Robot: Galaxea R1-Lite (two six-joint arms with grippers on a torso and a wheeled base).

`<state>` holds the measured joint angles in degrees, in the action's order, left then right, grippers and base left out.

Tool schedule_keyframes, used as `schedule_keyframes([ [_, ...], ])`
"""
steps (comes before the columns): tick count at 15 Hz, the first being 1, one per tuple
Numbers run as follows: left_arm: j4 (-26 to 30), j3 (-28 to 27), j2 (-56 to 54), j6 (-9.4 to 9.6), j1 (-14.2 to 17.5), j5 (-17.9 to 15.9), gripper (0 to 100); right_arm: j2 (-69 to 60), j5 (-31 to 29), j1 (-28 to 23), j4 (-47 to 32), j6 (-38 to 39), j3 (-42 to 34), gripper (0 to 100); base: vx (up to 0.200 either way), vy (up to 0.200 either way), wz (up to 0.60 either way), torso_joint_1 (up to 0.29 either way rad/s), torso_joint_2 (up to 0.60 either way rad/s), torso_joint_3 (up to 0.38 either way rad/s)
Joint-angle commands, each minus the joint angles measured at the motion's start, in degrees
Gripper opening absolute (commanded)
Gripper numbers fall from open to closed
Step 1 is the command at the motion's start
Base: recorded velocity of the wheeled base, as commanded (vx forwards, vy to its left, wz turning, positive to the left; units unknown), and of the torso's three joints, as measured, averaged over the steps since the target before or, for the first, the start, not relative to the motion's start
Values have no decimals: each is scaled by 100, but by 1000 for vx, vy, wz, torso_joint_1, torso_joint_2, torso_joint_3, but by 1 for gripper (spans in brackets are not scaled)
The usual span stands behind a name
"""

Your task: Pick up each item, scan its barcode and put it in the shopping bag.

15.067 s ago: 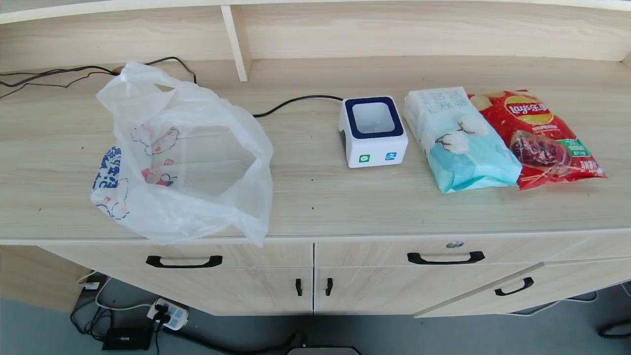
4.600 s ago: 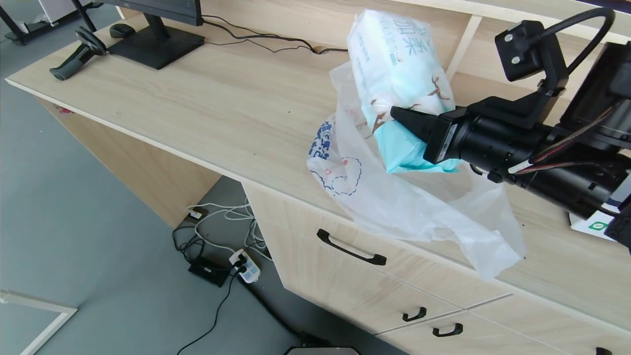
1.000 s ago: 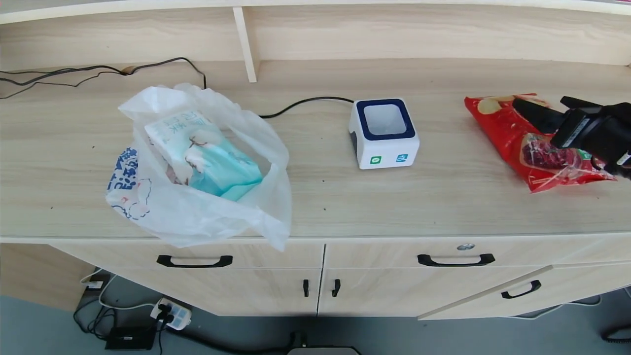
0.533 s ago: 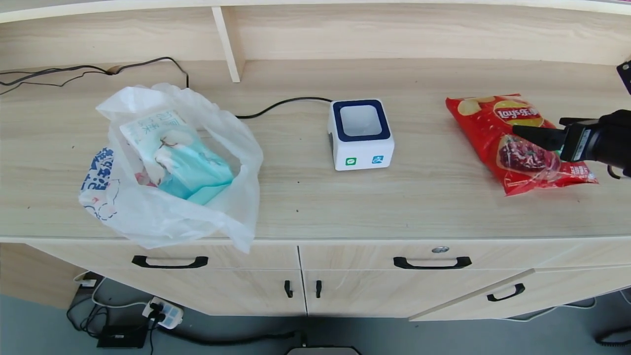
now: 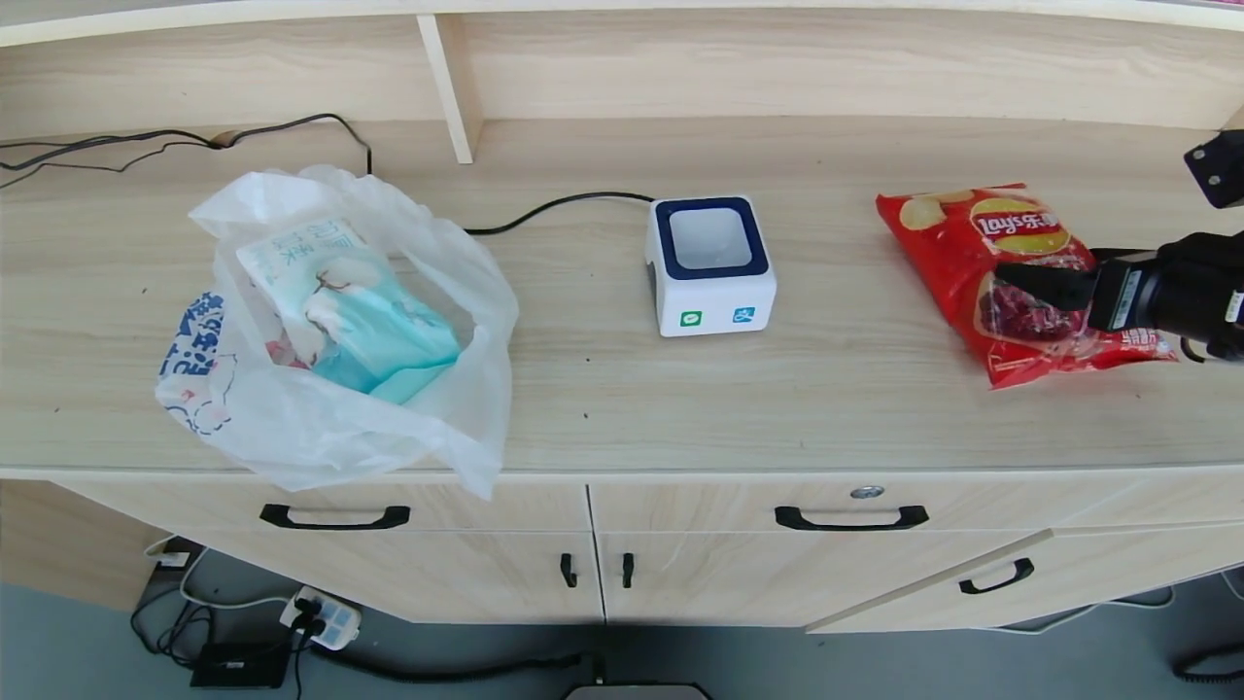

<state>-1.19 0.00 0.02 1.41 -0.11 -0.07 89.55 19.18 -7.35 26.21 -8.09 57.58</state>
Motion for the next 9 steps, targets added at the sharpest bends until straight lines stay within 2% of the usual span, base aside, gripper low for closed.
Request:
schedule_keyframes([
  [1,-12,0,6,-1,2,-1,100,203,-2,14,-2,-8,-27,100,0,0,0,0,0,0],
  [9,-12,0,6,-10,2,-1,100,519,-72,260,51,229,439,100,0,0,0,0,0,0],
])
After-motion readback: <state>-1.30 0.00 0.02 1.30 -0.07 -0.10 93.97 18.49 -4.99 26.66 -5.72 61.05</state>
